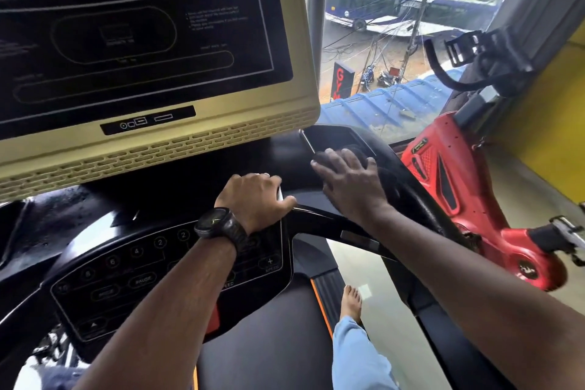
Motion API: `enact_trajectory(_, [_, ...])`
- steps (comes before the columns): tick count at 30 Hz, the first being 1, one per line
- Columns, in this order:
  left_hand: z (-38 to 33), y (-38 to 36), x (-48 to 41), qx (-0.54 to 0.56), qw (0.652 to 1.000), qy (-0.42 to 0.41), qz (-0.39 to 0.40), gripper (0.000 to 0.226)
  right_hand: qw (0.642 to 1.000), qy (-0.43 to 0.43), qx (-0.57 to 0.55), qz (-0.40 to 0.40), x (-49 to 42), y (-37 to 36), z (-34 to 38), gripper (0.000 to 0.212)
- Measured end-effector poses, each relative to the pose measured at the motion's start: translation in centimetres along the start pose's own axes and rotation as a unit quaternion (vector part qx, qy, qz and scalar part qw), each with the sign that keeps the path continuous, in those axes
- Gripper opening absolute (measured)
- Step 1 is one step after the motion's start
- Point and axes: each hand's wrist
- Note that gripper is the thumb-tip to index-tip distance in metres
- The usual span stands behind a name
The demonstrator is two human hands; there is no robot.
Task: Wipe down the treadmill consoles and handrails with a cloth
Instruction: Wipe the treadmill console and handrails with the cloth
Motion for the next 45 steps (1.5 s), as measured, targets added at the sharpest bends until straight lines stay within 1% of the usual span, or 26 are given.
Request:
enact_trajectory(3, [-0.1,0.2,0.1,-0.002,1.000,0.001,0.008,0.070,0.994,0.085,0.059,0.024,0.8,0.1,-0.5,0.060])
enact_trajectory(5, [-0.1,0.3,0.2,0.000,1.000,0.002,0.014,0.073,0.992,0.098,0.062,0.042,0.7,1.0,-1.6,0.064])
enact_trajectory(6, [-0.2,0.3,0.2,0.002,1.000,0.003,0.018,0.073,0.993,0.082,0.069,0.058,0.9,1.2,-1.9,0.064])
enact_trajectory(7, [-0.2,0.3,0.2,0.003,1.000,0.005,0.020,0.071,0.993,0.047,0.080,0.074,1.3,1.4,-1.9,0.061])
enact_trajectory(10, [-0.3,0.4,0.2,-0.004,1.000,0.014,0.024,0.059,0.985,-0.100,0.110,0.082,3.2,1.8,-2.0,0.052])
enact_trajectory(12, [-0.4,0.5,0.1,-0.003,0.999,0.021,0.030,0.052,0.978,-0.166,0.090,0.085,3.9,1.8,-2.1,0.054])
enact_trajectory(14, [-0.7,0.6,-0.2,-0.005,0.999,0.028,0.039,0.050,0.981,-0.168,0.062,0.077,3.7,1.8,-1.5,0.058])
enact_trajectory(16, [-1.6,0.7,-0.4,-0.005,0.998,0.030,0.059,0.051,0.987,-0.130,0.060,0.080,3.3,1.3,-1.1,0.062])
enact_trajectory(18, [-2.9,0.7,-0.8,-0.003,0.997,0.026,0.071,0.055,0.992,-0.106,0.043,0.051,2.8,1.3,-2.0,0.064])
enact_trajectory(19, [-3.5,0.7,-1.0,0.001,0.997,0.024,0.074,0.057,0.992,-0.123,0.004,0.027,2.6,1.5,-2.8,0.062])
enact_trajectory(21, [-4.3,0.6,-1.3,-0.003,0.997,0.013,0.082,0.062,0.976,-0.203,-0.078,-0.006,2.2,1.8,-3.7,0.056])
enact_trajectory(23, [-4.5,0.5,-1.5,-0.016,0.996,0.009,0.088,0.067,0.966,-0.253,-0.051,-0.001,2.2,1.4,-2.7,0.059])
enact_trajectory(24, [-4.4,0.4,-1.7,-0.013,0.996,0.013,0.090,0.070,0.967,-0.253,-0.032,0.010,2.3,0.9,-1.8,0.062])
enact_trajectory(25, [-4.3,0.4,-1.7,-0.005,0.996,0.016,0.089,0.070,0.972,-0.234,-0.020,0.018,2.5,0.4,-1.1,0.063])
enact_trajectory(27, [-4.4,0.3,-1.8,0.007,0.996,0.013,0.082,0.069,0.987,-0.161,-0.006,0.005,2.6,-0.1,-1.2,0.062])
enact_trajectory(29, [-4.5,0.2,-1.8,0.009,0.997,0.004,0.082,0.068,0.993,-0.115,-0.035,-0.003,2.2,0.1,-3.3,0.057])
enact_trajectory(30, [-4.5,0.2,-1.8,0.009,0.996,0.003,0.083,0.068,0.991,-0.119,-0.058,0.005,1.9,0.5,-4.4,0.055])
enact_trajectory(32, [-4.4,0.1,-1.8,0.013,0.996,0.003,0.085,0.068,0.975,-0.196,-0.098,0.031,1.3,1.2,-5.5,0.056])
enact_trajectory(34, [-4.3,0.1,-1.8,0.017,0.996,0.001,0.082,0.067,0.954,-0.277,-0.102,0.055,1.2,1.2,-4.2,0.062])
enact_trajectory(35, [-4.3,0.2,-1.8,0.018,0.997,0.001,0.080,0.066,0.950,-0.291,-0.087,0.065,1.4,1.1,-3.0,0.063])
enact_trajectory(37, [-4.3,0.2,-1.9,0.019,0.997,0.000,0.077,0.065,0.960,-0.272,-0.035,0.055,2.0,0.6,-1.1,0.062])
enact_trajectory(39, [-4.4,0.2,-1.9,0.022,0.997,-0.001,0.078,0.064,0.975,-0.218,-0.017,0.036,2.3,0.4,-1.5,0.058])
enact_trajectory(41, [-4.4,0.2,-1.9,0.027,0.996,-0.001,0.081,0.063,0.983,-0.169,-0.051,0.044,1.8,0.8,-4.0,0.057])
enact_trajectory(42, [-4.3,0.3,-1.9,0.028,0.996,-0.002,0.081,0.063,0.981,-0.165,-0.082,0.061,1.3,1.3,-5.3,0.056])
enact_trajectory(43, [-4.3,0.3,-1.9,0.030,0.996,-0.002,0.081,0.062,0.973,-0.183,-0.120,0.072,0.9,1.8,-6.3,0.056])
enact_trajectory(45, [-4.3,0.3,-1.8,0.036,0.996,0.000,0.082,0.062,0.944,-0.275,-0.172,0.060,0.6,2.2,-7.1,0.056])
Point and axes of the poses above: each hand's wrist, its own x-axis away from the middle knuckle, its own y-axis out of the back of the hand, z = x × y, and after that the axes turned 15 degrees about y, right-handed
